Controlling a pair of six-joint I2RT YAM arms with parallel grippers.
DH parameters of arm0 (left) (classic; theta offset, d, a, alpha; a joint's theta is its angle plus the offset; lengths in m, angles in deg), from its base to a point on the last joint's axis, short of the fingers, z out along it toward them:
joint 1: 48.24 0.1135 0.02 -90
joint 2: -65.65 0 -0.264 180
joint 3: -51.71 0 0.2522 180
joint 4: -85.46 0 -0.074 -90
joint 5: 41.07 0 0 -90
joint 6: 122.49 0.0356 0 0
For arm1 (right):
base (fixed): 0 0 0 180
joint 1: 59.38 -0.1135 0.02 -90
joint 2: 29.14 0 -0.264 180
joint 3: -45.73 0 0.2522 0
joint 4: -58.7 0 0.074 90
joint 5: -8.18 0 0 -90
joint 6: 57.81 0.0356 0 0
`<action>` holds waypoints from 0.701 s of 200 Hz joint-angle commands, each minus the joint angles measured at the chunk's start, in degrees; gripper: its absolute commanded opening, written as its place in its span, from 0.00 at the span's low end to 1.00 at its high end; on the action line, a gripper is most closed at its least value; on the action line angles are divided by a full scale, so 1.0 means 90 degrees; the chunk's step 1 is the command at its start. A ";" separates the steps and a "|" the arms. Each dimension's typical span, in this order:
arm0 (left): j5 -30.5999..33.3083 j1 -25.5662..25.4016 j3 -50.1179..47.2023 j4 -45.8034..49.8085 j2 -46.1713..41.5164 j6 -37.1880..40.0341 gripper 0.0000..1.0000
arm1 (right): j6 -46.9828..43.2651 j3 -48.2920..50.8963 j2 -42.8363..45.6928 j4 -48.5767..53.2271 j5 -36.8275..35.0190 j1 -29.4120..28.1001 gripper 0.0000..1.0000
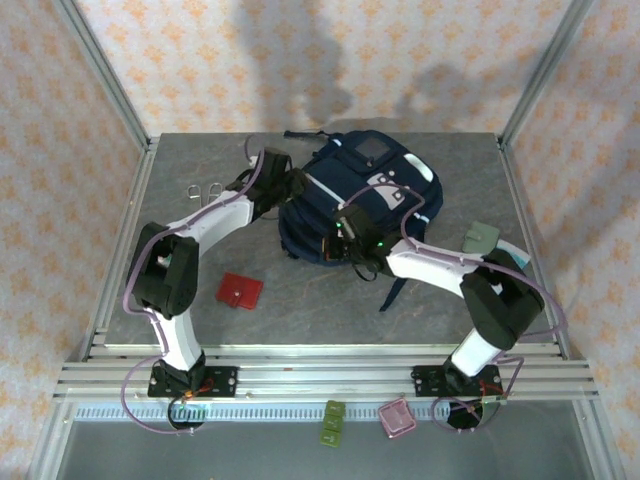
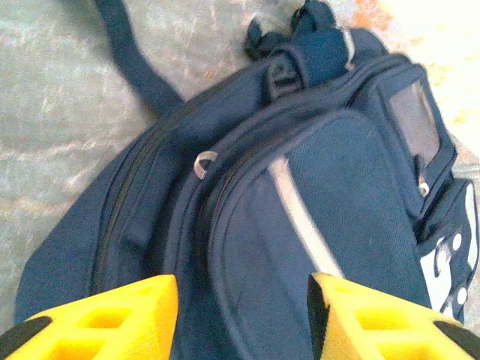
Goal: Pack books, pencil case, and school supplies into a backpack
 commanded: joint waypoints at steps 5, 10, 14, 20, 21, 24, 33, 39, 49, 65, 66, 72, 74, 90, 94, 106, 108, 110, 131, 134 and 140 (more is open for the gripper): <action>-0.0090 -0.0214 -0.1006 -0.0392 -0.0864 -0.0347 0.53 | 0.0085 -0.0321 -0.0140 -0.0316 0.0182 -0.0026 0.00; -0.0084 -0.0279 -0.1173 -0.0433 -0.0968 -0.0403 0.53 | 0.0081 -0.0331 -0.0159 -0.0330 0.0187 -0.0025 0.00; -0.0064 -0.0335 -0.1288 -0.0448 -0.1040 -0.0444 0.53 | 0.0078 -0.0332 -0.0169 -0.0345 0.0192 -0.0024 0.00; -0.0031 -0.0425 -0.1479 -0.0482 -0.1113 -0.0531 0.55 | 0.0086 -0.0334 -0.0200 -0.0367 0.0197 -0.0029 0.00; -0.0030 -0.0437 -0.1508 -0.0495 -0.1121 -0.0550 0.55 | 0.0086 -0.0338 -0.0200 -0.0369 0.0202 -0.0025 0.00; -0.0037 -0.0482 -0.1587 -0.0547 -0.1142 -0.0591 0.56 | 0.0089 -0.0348 -0.0212 -0.0370 0.0202 -0.0017 0.00; -0.0098 -0.0613 -0.1762 -0.0713 -0.1162 -0.0713 0.57 | 0.0082 -0.0384 -0.0262 -0.0362 0.0233 -0.0021 0.00; -0.0159 -0.0697 -0.1813 -0.0846 -0.1119 -0.0786 0.57 | 0.0077 -0.0404 -0.0285 -0.0361 0.0253 -0.0024 0.00; -0.0191 -0.0833 -0.1820 -0.1006 -0.1013 -0.0852 0.59 | 0.0067 -0.0429 -0.0322 -0.0375 0.0285 -0.0019 0.00; -0.0175 -0.1008 -0.1692 -0.1229 -0.0755 -0.0881 0.59 | 0.0081 -0.0449 -0.0346 -0.0379 0.0313 -0.0029 0.00; -0.0175 -0.1021 -0.1673 -0.1245 -0.0737 -0.0886 0.59 | 0.0079 -0.0449 -0.0346 -0.0380 0.0313 -0.0025 0.00; -0.0167 -0.1083 -0.1601 -0.1324 -0.0619 -0.0881 0.59 | 0.0077 -0.0449 -0.0342 -0.0380 0.0332 -0.0028 0.00; -0.0159 -0.1103 -0.1565 -0.1336 -0.0577 -0.0881 0.59 | 0.0084 -0.0449 -0.0341 -0.0385 0.0333 -0.0028 0.00; -0.0048 -0.1195 -0.1273 -0.1313 -0.0205 -0.0842 0.57 | 0.0103 -0.0429 -0.0322 -0.0390 0.0353 -0.0032 0.00; -0.0021 -0.1207 -0.1200 -0.1288 -0.0115 -0.0819 0.55 | 0.0106 -0.0419 -0.0323 -0.0385 0.0353 -0.0029 0.00; 0.0076 -0.1191 -0.1033 -0.1197 0.0103 -0.0782 0.41 | 0.0122 -0.0386 -0.0291 -0.0347 0.0304 -0.0031 0.00; 0.0088 -0.1191 -0.1015 -0.1194 0.0128 -0.0783 0.37 | 0.0117 -0.0379 -0.0281 -0.0335 0.0287 -0.0031 0.00; 0.0103 -0.1191 -0.0999 -0.1193 0.0157 -0.0781 0.33 | 0.0118 -0.0375 -0.0272 -0.0320 0.0266 -0.0031 0.00; 0.0130 -0.1113 -0.0912 -0.1125 0.0267 -0.0794 0.00 | 0.0160 -0.0265 -0.0151 -0.0092 0.0085 0.0016 0.00; 0.0127 -0.1097 -0.0918 -0.1116 0.0259 -0.0798 0.00 | 0.0178 -0.0238 -0.0122 -0.0054 0.0069 0.0038 0.00; 0.0118 -0.1068 -0.0936 -0.1115 0.0239 -0.0798 0.00 | 0.0224 -0.0162 -0.0068 0.0018 0.0036 0.0095 0.00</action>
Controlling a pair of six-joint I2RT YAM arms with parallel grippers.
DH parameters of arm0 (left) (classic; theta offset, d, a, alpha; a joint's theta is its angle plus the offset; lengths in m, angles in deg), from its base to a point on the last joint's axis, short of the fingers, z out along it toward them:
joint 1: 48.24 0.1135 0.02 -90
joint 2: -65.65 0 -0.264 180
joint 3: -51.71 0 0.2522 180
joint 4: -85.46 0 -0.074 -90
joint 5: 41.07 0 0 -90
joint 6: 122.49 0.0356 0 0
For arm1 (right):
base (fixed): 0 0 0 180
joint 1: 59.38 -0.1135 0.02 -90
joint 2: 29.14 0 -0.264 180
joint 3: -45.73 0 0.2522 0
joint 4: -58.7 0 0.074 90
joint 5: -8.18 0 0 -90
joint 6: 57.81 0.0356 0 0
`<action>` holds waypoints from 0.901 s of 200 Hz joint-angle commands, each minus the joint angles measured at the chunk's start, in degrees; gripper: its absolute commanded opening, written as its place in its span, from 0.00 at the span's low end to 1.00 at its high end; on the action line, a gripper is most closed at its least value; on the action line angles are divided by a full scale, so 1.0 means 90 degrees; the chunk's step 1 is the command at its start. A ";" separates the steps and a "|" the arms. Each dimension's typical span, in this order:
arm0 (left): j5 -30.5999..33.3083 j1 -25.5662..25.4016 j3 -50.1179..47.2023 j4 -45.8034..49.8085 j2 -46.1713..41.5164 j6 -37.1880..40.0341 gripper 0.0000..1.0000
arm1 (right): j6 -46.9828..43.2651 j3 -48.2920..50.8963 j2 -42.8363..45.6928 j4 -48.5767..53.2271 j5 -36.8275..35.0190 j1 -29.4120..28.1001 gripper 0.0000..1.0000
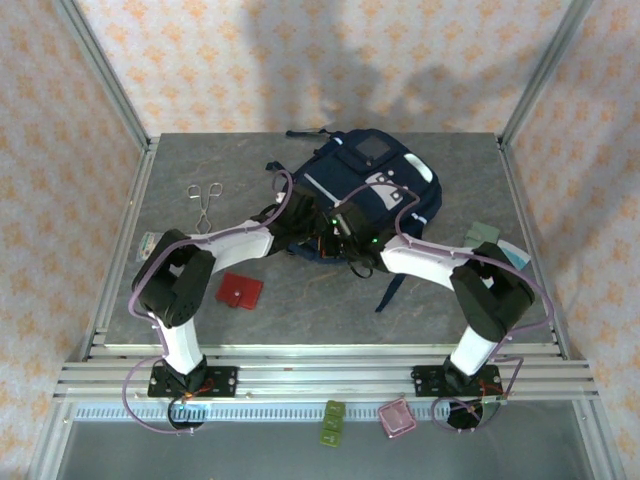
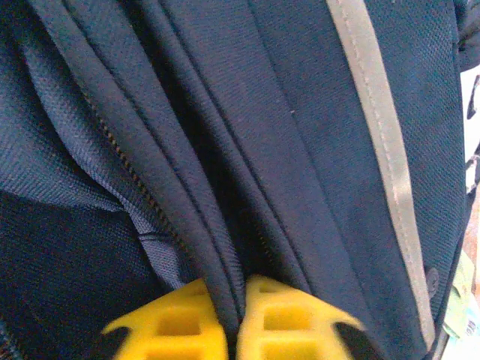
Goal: Pack books, pencil case, and school supplies into a backpack
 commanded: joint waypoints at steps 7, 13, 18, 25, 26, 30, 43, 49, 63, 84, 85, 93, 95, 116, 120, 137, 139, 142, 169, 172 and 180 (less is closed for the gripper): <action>0.0232 0.0163 0.0134 -0.0131 0.0077 0.0040 0.00 | 0.0129 0.0192 0.0325 0.0127 -0.0089 0.0144 0.00; 0.0227 0.0202 0.0096 -0.0140 0.0014 0.0051 0.00 | 0.0173 0.0309 0.0405 0.0203 -0.0109 0.0230 0.00; 0.0227 0.0234 0.0050 -0.0155 -0.0044 0.0058 0.00 | 0.0185 0.0407 0.0482 0.0271 -0.0118 0.0308 0.00; 0.0250 0.0280 -0.0017 -0.0187 -0.0130 0.0068 0.00 | 0.0186 0.0553 0.0597 0.0355 -0.0143 0.0414 0.00; 0.0248 0.0284 -0.0023 -0.0188 -0.0146 0.0075 0.00 | 0.0185 0.0577 0.0611 0.0368 -0.0151 0.0428 0.00; 0.0255 0.0318 -0.0056 -0.0199 -0.0194 0.0074 0.00 | 0.0186 0.0665 0.0692 0.0431 -0.0188 0.0494 0.00; 0.0220 0.0425 -0.0149 -0.0236 -0.0322 0.0111 0.00 | 0.0161 0.0934 0.0948 0.0582 -0.0307 0.0717 0.00; 0.0200 0.0469 -0.0168 -0.0240 -0.0369 0.0134 0.00 | 0.0134 0.1038 0.1045 0.0644 -0.0386 0.0816 0.00; 0.0205 0.0525 -0.0187 -0.0222 -0.0425 0.0214 0.00 | 0.0069 0.1165 0.1158 0.0854 -0.0597 0.1059 0.00; 0.0119 0.0572 -0.0186 -0.0224 -0.0455 0.0251 0.00 | 0.0049 0.1193 0.1152 0.1025 -0.0929 0.1386 0.00; 0.0119 0.0576 -0.0191 -0.0222 -0.0460 0.0249 0.00 | 0.0048 0.1195 0.1148 0.1031 -0.0944 0.1402 0.00; 0.0125 0.0572 -0.0192 -0.0219 -0.0469 0.0273 0.00 | 0.0092 0.1170 0.1116 0.1045 -0.1036 0.1521 0.00; 0.0128 0.0576 -0.0194 -0.0219 -0.0471 0.0275 0.00 | 0.0103 0.1164 0.1112 0.1050 -0.1064 0.1550 0.00; 0.0147 0.0593 -0.0224 -0.0226 -0.0513 0.0286 0.00 | 0.0261 0.1041 0.1028 0.1030 -0.1582 0.1878 0.00; 0.0148 0.0597 -0.0243 -0.0220 -0.0522 0.0289 0.00 | 0.0297 0.0990 0.0993 0.1058 -0.1663 0.1950 0.00; 0.0100 0.0623 -0.0319 -0.0265 -0.0571 0.0302 0.00 | 0.0392 0.0768 0.0775 0.1100 -0.1879 0.2330 0.00; 0.0100 0.0623 -0.0329 -0.0262 -0.0572 0.0300 0.00 | 0.0397 0.0739 0.0753 0.1093 -0.1917 0.2375 0.00; 0.0100 0.0628 -0.0335 -0.0259 -0.0587 0.0301 0.00 | 0.0406 0.0709 0.0725 0.1094 -0.1974 0.2421 0.00; 0.0099 0.0669 -0.0421 -0.0267 -0.0678 0.0345 0.00 | 0.0527 0.0403 0.0534 0.1108 -0.2639 0.2753 0.00; 0.0086 0.0677 -0.0437 -0.0275 -0.0687 0.0346 0.00 | 0.0531 0.0384 0.0520 0.1105 -0.2672 0.2791 0.00; 0.0067 0.0680 -0.0463 -0.0295 -0.0699 0.0346 0.00 | 0.0511 0.0321 0.0476 0.1078 -0.2710 0.2870 0.00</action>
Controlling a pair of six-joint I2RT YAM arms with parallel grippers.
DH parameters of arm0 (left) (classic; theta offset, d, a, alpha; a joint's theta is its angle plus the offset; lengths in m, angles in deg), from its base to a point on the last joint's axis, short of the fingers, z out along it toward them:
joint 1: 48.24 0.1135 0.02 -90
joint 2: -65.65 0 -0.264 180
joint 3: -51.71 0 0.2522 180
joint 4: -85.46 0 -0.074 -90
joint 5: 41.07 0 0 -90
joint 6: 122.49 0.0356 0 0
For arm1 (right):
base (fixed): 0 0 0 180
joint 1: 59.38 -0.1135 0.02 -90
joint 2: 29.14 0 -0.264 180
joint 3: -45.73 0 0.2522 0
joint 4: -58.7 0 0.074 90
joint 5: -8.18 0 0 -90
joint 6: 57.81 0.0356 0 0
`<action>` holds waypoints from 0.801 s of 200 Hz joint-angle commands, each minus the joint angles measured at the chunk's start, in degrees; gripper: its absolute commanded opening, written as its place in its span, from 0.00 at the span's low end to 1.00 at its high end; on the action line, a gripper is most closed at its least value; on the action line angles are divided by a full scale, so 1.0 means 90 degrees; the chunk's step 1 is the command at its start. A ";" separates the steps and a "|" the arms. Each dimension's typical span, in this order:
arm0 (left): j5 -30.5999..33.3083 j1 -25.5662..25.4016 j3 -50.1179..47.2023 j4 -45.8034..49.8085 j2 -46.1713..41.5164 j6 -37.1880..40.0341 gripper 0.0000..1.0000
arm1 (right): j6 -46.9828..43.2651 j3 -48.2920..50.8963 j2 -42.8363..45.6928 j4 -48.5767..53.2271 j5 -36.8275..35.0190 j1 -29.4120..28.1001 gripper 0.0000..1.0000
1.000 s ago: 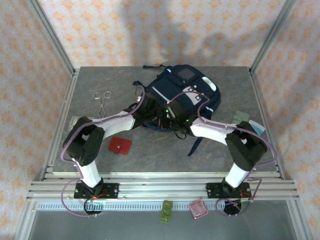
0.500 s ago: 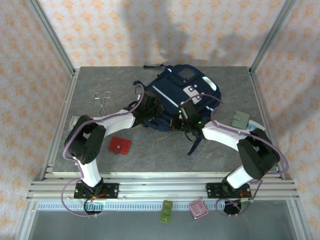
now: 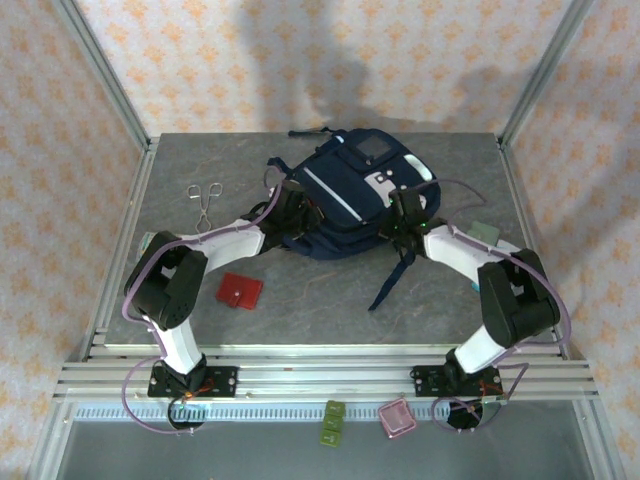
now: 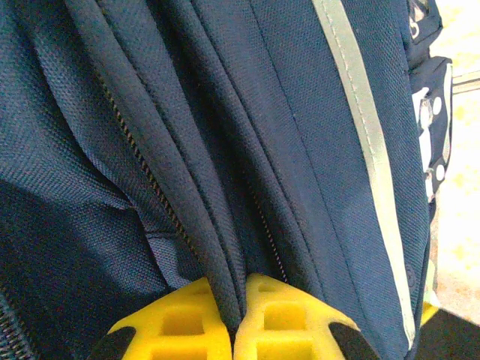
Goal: Pack books, pencil case, and school supplies into a backpack
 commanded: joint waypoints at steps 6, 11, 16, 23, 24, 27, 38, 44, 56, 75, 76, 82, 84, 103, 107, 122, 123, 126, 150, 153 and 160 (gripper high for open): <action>0.0465 0.0315 -0.0186 0.0116 -0.0391 0.0233 0.00 | 0.0231 -0.0289 -0.0157 0.0383 -0.1567 0.0508 0.00; 0.0463 0.0315 -0.0184 0.0125 -0.0384 0.0234 0.00 | 0.0220 -0.0313 -0.0187 0.0383 -0.1552 0.0526 0.00; 0.0454 0.0320 -0.0177 0.0125 -0.0381 0.0238 0.00 | 0.0178 -0.0323 -0.0194 0.0368 -0.1522 0.0535 0.00; 0.0445 0.0323 -0.0175 0.0134 -0.0366 0.0248 0.00 | 0.0161 -0.0312 -0.0194 0.0342 -0.1466 0.0536 0.00; 0.0450 0.0322 -0.0175 0.0134 -0.0369 0.0248 0.00 | 0.0165 -0.0304 -0.0194 0.0338 -0.1459 0.0531 0.00; 0.0451 0.0321 -0.0165 0.0142 -0.0363 0.0248 0.00 | 0.0162 -0.0285 -0.0182 0.0321 -0.1453 0.0527 0.00; 0.0451 0.0340 -0.0151 0.0145 -0.0352 0.0261 0.00 | 0.0160 -0.0188 -0.0122 0.0304 -0.1501 0.0528 0.00; 0.0449 0.0353 -0.0148 0.0140 -0.0351 0.0267 0.00 | 0.0146 -0.0134 -0.0088 0.0304 -0.1528 0.0529 0.00; 0.0454 0.0389 -0.0090 0.0161 -0.0315 0.0295 0.00 | 0.0121 0.0000 0.0043 0.0302 -0.1483 0.0531 0.00; 0.0444 0.0484 0.0153 0.0332 -0.0194 0.0424 0.00 | 0.0154 0.0305 0.0396 0.0312 -0.1390 0.0525 0.00; 0.0435 0.0490 0.0165 0.0341 -0.0185 0.0434 0.00 | 0.0161 0.0327 0.0414 0.0313 -0.1377 0.0526 0.00; 0.0427 0.0520 0.0260 0.0390 -0.0139 0.0489 0.00 | 0.0168 0.0446 0.0561 0.0303 -0.1332 0.0519 0.00; 0.0425 0.0530 0.0295 0.0401 -0.0118 0.0511 0.00 | 0.0178 0.0485 0.0605 0.0297 -0.1312 0.0510 0.00; 0.0523 0.0599 0.0683 0.0618 0.0058 0.0731 0.00 | 0.0266 0.0846 0.1014 0.0315 -0.1133 0.0438 0.00; 0.0552 0.0611 0.0763 0.0661 0.0102 0.0773 0.00 | 0.0274 0.0916 0.1087 0.0309 -0.1077 0.0400 0.00; 0.0595 0.0696 0.1055 0.0764 0.0245 0.0886 0.00 | 0.0366 0.1138 0.1345 0.0323 -0.0951 0.0233 0.00; 0.0593 0.0709 0.1070 0.0767 0.0254 0.0889 0.00 | 0.0375 0.1153 0.1362 0.0324 -0.0942 0.0218 0.00; 0.0591 0.0726 0.1117 0.0779 0.0285 0.0905 0.00 | 0.0395 0.1188 0.1398 0.0329 -0.0930 0.0172 0.00; 0.0588 0.0855 0.1491 0.0826 0.0469 0.1035 0.00 | 0.0639 0.1433 0.1708 0.0356 -0.0856 -0.0174 0.00; 0.0595 0.0866 0.1545 0.0849 0.0499 0.1054 0.00 | 0.0678 0.1484 0.1757 0.0335 -0.0804 -0.0230 0.00; 0.0618 0.0895 0.1662 0.0916 0.0575 0.1089 0.00 | 0.0740 0.1568 0.1828 0.0270 -0.0704 -0.0337 0.00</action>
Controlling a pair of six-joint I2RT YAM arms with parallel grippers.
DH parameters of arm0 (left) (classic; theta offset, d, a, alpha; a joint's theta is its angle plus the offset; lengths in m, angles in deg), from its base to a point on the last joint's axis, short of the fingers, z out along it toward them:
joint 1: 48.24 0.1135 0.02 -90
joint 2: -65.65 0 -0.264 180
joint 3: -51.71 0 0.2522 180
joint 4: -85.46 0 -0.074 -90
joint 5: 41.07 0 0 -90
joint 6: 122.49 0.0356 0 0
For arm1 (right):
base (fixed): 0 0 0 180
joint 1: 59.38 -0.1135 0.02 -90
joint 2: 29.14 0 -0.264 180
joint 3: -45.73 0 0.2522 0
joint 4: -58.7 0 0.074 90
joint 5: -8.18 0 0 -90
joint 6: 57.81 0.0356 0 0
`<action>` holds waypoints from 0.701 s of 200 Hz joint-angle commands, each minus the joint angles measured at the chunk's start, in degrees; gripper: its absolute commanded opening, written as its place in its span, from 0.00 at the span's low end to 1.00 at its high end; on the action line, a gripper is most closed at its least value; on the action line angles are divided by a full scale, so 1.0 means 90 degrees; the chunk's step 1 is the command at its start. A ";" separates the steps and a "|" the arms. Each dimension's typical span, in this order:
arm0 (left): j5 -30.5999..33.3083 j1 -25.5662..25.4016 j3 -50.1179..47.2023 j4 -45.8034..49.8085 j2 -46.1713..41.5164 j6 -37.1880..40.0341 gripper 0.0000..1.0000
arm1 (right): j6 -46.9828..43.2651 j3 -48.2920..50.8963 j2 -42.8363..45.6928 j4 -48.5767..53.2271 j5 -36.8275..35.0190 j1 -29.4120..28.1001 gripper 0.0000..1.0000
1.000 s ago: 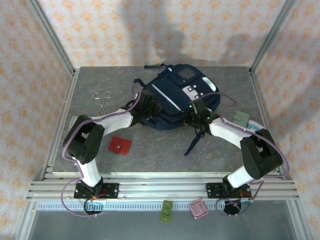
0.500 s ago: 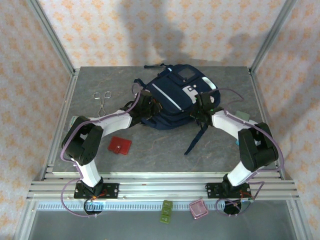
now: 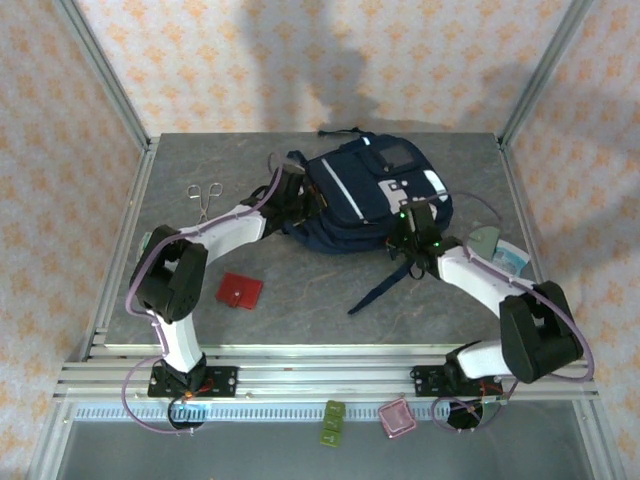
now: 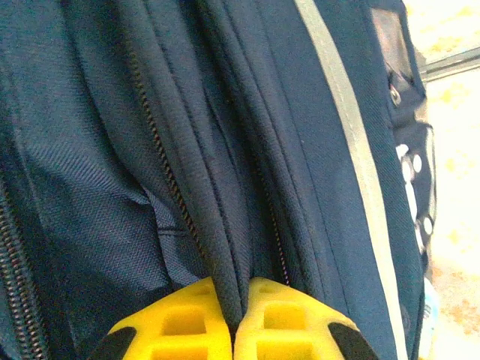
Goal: Pack books, pencil case, and school supplies into a backpack
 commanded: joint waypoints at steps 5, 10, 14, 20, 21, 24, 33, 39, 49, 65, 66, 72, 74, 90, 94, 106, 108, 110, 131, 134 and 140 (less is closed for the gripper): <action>0.1059 0.0637 0.0613 0.0182 0.0205 0.0398 0.00 | 0.0452 0.0405 0.0395 0.0516 -0.0636 -0.0222 0.00; 0.1064 0.0658 0.0692 0.0203 0.0264 0.0424 0.00 | 0.0449 0.0462 0.0438 0.0412 -0.0517 -0.0310 0.00; 0.1073 0.0676 0.0752 0.0223 0.0301 0.0457 0.00 | 0.0435 0.0506 0.0466 0.0315 -0.0422 -0.0388 0.00; 0.1104 0.0710 0.0848 0.0246 0.0369 0.0494 0.00 | 0.0399 0.0548 0.0499 0.0162 -0.0269 -0.0503 0.00; 0.1106 0.0714 0.0857 0.0250 0.0376 0.0497 0.00 | 0.0395 0.0552 0.0506 0.0143 -0.0240 -0.0521 0.00; 0.1117 0.0723 0.0915 0.0267 0.0409 0.0514 0.00 | 0.0370 0.0572 0.0505 0.0068 -0.0161 -0.0578 0.00; 0.1102 0.0773 0.1049 0.0282 0.0437 0.0562 0.00 | 0.0278 0.0604 0.0500 -0.0150 0.0164 -0.0690 0.00; 0.1089 0.0795 0.1144 0.0297 0.0627 0.0592 0.00 | 0.0196 0.0579 0.0484 -0.0272 0.0408 -0.0744 0.00; 0.1134 0.0839 0.1334 0.0407 0.0757 0.0620 0.00 | 0.0074 0.0501 0.0472 -0.0391 0.0672 -0.0827 0.00; 0.1187 0.0871 0.1585 0.0630 0.0885 0.0721 0.07 | -0.0104 0.0362 0.0585 -0.0512 0.1047 -0.0870 0.00; 0.1187 0.0873 0.1597 0.0647 0.0888 0.0728 0.08 | -0.0121 0.0356 0.0593 -0.0511 0.1062 -0.0866 0.00; 0.1197 0.0869 0.1632 0.0721 0.0891 0.0744 0.15 | -0.0178 0.0261 0.0655 -0.0482 0.1149 -0.0862 0.04; 0.1192 0.0873 0.1629 0.0734 0.0878 0.0749 0.18 | -0.0196 0.0223 0.0677 -0.0462 0.1166 -0.0862 0.06; 0.1020 0.0874 0.1364 0.0625 0.0668 0.0691 0.35 | -0.0278 -0.0105 0.0760 -0.0228 0.1180 -0.0820 0.24; 0.0952 0.0867 0.1247 0.0547 0.0581 0.0664 0.37 | -0.0267 -0.0173 0.0784 -0.0184 0.1208 -0.0776 0.28; 0.0811 0.0848 0.0860 0.0310 0.0236 0.0569 0.42 | -0.0178 -0.0314 0.0762 -0.0166 0.1422 -0.0547 0.36; 0.0795 0.0841 0.0787 0.0273 0.0185 0.0554 0.42 | -0.0162 -0.0333 0.0743 -0.0175 0.1486 -0.0497 0.37; 0.0776 0.0827 0.0717 0.0234 0.0141 0.0538 0.43 | -0.0148 -0.0353 0.0729 -0.0190 0.1539 -0.0455 0.37; 0.0655 0.0622 0.0016 -0.0097 -0.0323 0.0434 0.46 | -0.0002 -0.0539 0.0448 -0.0414 0.2002 -0.0034 0.41; 0.0643 0.0580 -0.0066 -0.0127 -0.0374 0.0424 0.46 | 0.0008 -0.0581 0.0386 -0.0421 0.2029 -0.0005 0.41; 0.0619 0.0484 -0.0206 -0.0155 -0.0473 0.0418 0.47 | 0.0028 -0.0681 0.0236 -0.0425 0.2072 0.0048 0.41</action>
